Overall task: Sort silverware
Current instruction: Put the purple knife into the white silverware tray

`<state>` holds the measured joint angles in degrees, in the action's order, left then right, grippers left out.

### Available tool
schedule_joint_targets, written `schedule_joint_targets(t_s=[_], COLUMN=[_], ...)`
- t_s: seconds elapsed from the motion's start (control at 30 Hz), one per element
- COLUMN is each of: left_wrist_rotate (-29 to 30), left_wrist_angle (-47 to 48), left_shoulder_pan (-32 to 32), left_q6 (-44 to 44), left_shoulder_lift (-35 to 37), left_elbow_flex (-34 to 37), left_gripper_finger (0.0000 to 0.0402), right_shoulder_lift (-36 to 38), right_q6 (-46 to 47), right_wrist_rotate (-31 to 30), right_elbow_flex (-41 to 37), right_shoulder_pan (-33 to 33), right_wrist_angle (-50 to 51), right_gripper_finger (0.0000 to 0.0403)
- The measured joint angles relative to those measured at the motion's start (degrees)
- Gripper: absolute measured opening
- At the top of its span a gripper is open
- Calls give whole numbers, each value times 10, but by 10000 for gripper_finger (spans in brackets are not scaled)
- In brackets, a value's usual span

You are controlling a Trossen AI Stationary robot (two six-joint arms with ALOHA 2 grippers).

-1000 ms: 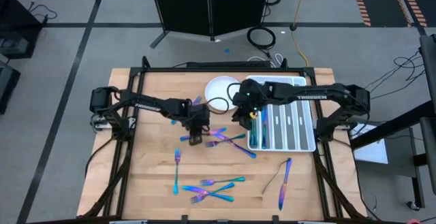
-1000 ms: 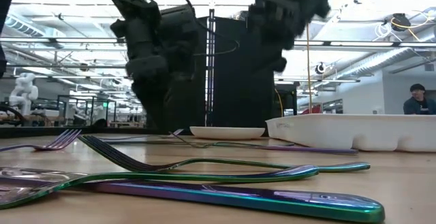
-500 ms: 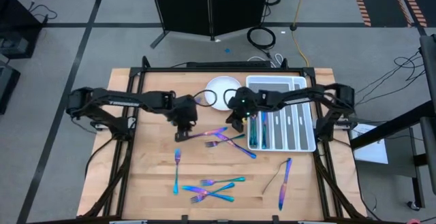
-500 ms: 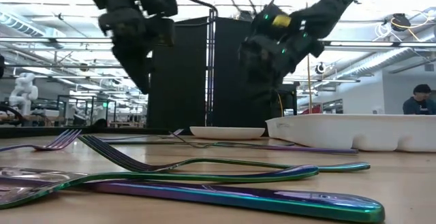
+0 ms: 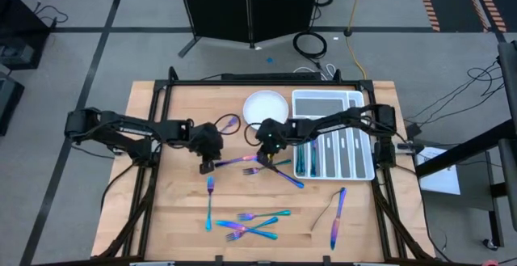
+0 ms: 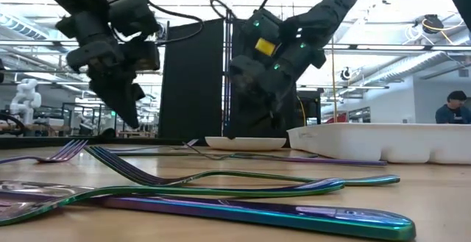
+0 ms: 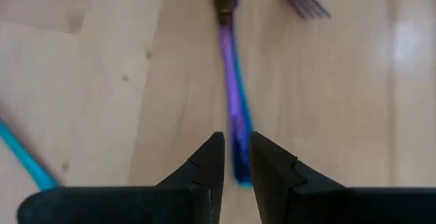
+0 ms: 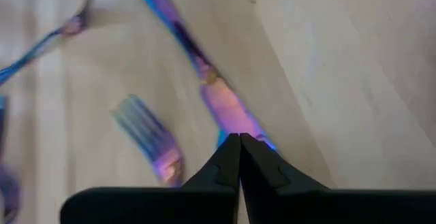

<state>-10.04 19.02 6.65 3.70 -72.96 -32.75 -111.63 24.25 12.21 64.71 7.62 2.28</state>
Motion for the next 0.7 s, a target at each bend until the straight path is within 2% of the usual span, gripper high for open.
schedule_joint_targets(t_s=[0.2, 0.7], left_wrist_rotate=[21, 26], left_wrist_angle=[-24, -42], left_shoulder_pan=[-9, -18], left_q6=[-15, -28], left_shoulder_lift=[-8, -17], left_elbow_flex=[5, 5], left_gripper_finger=[66, 66], right_shoulder_lift=[5, 3], right_q6=[20, 19], right_wrist_rotate=[-74, -80], right_elbow_flex=[4, 5], right_shoulder_pan=[-7, -8], right_wrist_angle=[71, 128], right_gripper_finger=[0, 0])
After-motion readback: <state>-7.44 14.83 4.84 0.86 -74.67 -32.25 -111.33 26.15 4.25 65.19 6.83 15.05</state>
